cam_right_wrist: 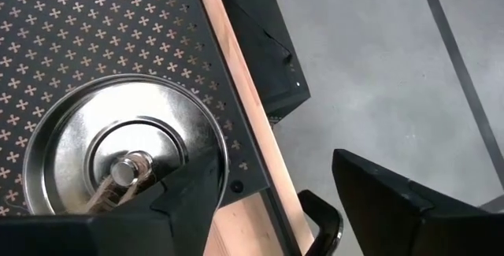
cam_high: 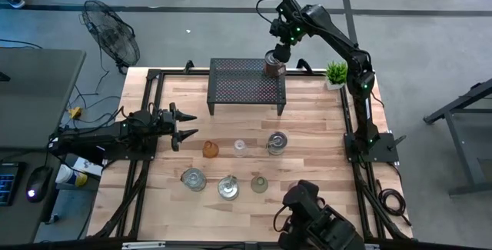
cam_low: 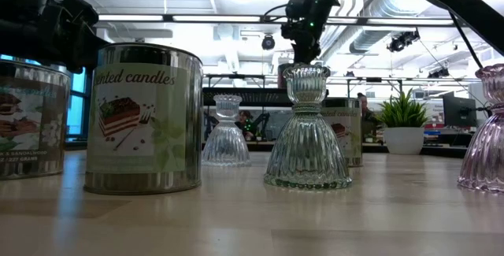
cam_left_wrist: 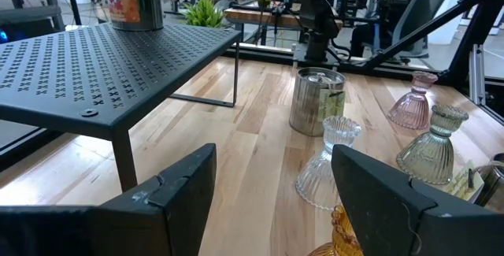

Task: Pick & Place candle stick holders
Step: Put the orange scented candle on the shelf, then put the top green scented candle on the shelf aligned with the other scented candle

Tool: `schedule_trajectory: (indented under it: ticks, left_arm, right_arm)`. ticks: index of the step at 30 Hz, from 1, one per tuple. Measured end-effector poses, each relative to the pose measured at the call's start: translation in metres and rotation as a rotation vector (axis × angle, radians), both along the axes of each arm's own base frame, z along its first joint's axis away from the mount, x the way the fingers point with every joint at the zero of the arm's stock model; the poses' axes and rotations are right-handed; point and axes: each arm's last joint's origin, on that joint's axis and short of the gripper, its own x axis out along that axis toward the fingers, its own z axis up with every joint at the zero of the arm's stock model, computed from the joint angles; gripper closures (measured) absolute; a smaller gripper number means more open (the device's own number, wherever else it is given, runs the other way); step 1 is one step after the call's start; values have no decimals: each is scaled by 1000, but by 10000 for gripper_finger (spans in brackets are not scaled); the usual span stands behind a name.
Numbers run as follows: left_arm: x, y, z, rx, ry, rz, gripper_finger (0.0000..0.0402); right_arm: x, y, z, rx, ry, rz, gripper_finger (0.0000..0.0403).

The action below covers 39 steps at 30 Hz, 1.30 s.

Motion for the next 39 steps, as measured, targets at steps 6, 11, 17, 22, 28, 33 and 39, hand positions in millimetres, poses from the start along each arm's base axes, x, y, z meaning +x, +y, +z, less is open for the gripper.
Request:
schedule_trajectory:
  ticks: [6,11,17,22,28,33,39]
  left_arm:
    - [0,0,0,0,0,0,153]
    - [0,0,0,0,0,0,153]
    - [0,0,0,0,0,1,153]
    - [0,0,0,0,0,0,153]
    - [0,0,0,0,0,0,153]
    - [0,0,0,0,0,0,153]
    - [0,0,0,0,0,0,153]
  right_arm:
    - [-5,5,12,-32,-21,-2,162]
    - [-11,12,27,-58,-49,-2,162]
    - [-18,25,44,-77,-79,-1,162]
    - [-20,41,51,-52,-58,24,162]
    - [-18,64,60,-31,-45,60,163]
    - [-12,78,62,-17,-46,77,163]
    - [-5,94,60,42,-21,72,163]
